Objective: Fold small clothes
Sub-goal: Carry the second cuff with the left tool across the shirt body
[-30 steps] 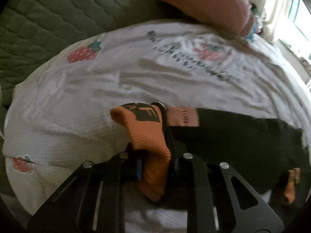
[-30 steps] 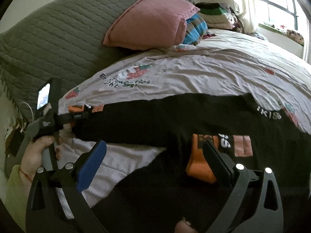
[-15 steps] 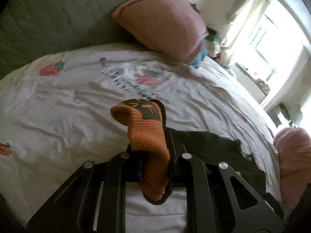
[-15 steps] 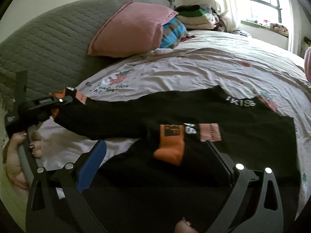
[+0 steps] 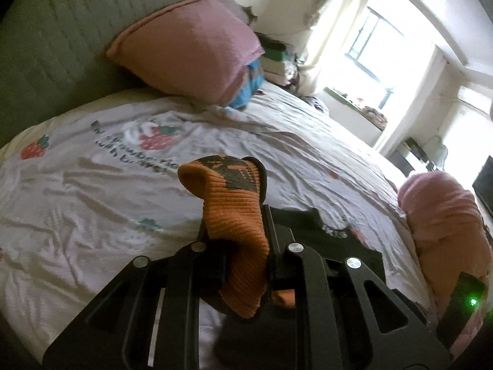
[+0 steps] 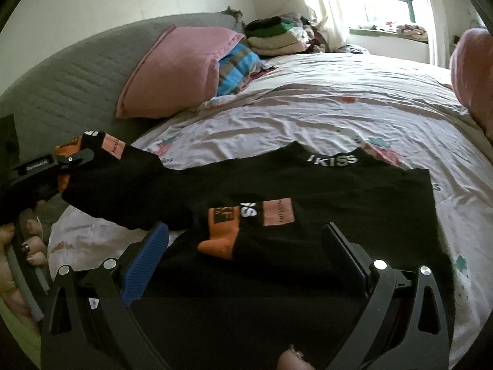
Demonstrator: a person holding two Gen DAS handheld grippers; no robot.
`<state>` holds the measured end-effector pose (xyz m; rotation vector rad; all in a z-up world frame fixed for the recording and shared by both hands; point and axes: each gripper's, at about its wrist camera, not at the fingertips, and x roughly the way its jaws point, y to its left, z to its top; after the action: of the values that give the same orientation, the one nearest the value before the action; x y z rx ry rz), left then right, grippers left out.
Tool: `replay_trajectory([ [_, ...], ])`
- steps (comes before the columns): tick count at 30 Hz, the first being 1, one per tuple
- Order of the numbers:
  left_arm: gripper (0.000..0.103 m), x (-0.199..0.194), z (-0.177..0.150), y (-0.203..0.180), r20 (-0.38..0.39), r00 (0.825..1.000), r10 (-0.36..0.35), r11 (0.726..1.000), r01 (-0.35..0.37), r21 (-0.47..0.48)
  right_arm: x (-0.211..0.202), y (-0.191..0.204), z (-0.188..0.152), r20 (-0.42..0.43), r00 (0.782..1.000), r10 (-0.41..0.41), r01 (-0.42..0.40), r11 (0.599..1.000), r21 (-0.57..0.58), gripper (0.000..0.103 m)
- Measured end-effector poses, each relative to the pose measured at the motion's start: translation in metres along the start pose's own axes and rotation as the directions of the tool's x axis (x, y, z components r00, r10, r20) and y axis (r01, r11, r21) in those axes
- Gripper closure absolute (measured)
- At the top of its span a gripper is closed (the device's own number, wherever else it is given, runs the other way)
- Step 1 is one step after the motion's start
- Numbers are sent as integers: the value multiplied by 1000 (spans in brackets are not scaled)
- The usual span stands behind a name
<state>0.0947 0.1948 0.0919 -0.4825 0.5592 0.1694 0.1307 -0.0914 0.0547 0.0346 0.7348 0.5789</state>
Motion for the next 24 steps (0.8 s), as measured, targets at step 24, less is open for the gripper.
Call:
replay_trajectory([
  [24, 93, 43, -23, -109, -168, 970, -175, 977, 192, 91, -58, -101, -9, 81, 990, -119, 102, 978, 181, 5],
])
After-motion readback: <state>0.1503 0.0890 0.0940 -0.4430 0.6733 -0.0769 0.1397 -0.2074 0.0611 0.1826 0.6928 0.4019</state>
